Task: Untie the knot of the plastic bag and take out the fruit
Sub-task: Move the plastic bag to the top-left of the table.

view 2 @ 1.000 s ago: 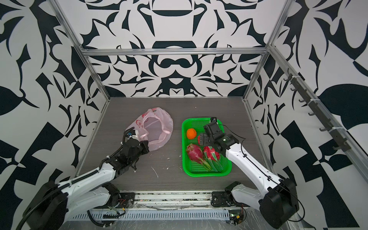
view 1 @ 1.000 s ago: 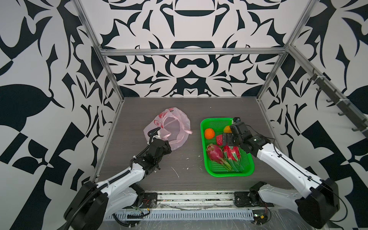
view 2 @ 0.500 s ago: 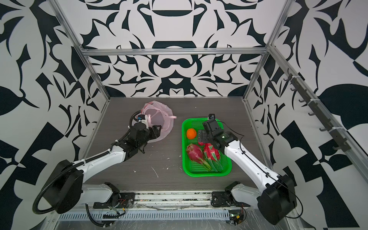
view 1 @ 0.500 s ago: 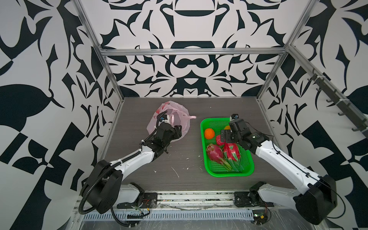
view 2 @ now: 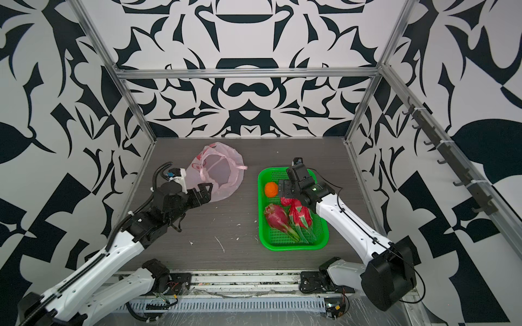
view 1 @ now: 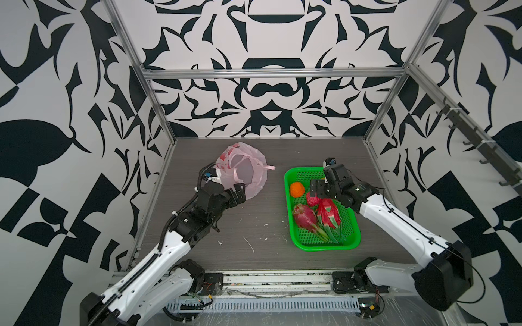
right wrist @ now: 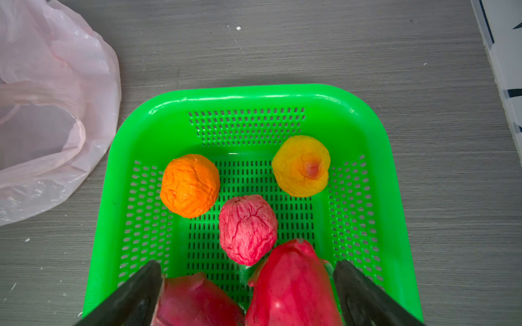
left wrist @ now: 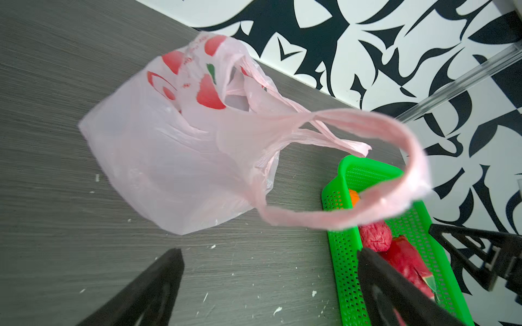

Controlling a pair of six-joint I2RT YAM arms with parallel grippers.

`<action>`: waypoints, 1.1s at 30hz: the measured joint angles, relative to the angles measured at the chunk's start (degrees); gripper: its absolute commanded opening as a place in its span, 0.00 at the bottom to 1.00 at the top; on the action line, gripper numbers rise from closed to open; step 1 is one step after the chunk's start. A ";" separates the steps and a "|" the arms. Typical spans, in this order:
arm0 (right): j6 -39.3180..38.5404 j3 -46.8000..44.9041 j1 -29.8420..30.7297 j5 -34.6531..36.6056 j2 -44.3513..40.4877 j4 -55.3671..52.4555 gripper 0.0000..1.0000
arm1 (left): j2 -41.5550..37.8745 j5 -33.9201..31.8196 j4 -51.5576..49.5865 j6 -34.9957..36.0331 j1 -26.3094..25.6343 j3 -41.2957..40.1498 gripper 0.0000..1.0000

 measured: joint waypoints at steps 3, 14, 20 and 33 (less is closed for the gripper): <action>-0.13 0.44 -0.98 -0.48 -0.02 0.46 0.99 | -3.63 -4.24 -5.79 1.79 0.13 3.26 1.00; -3.30 -1.55 -16.50 -4.33 -3.19 6.10 0.99 | 0.66 -3.04 -10.62 10.69 24.35 7.91 1.00; -4.72 -8.66 -28.26 -5.51 -5.73 13.44 0.99 | 8.59 -0.22 -7.34 14.38 35.80 7.10 1.00; -8.63 -21.55 -31.43 0.57 -4.83 31.10 0.99 | 17.05 -0.39 7.74 19.98 38.14 -1.05 1.00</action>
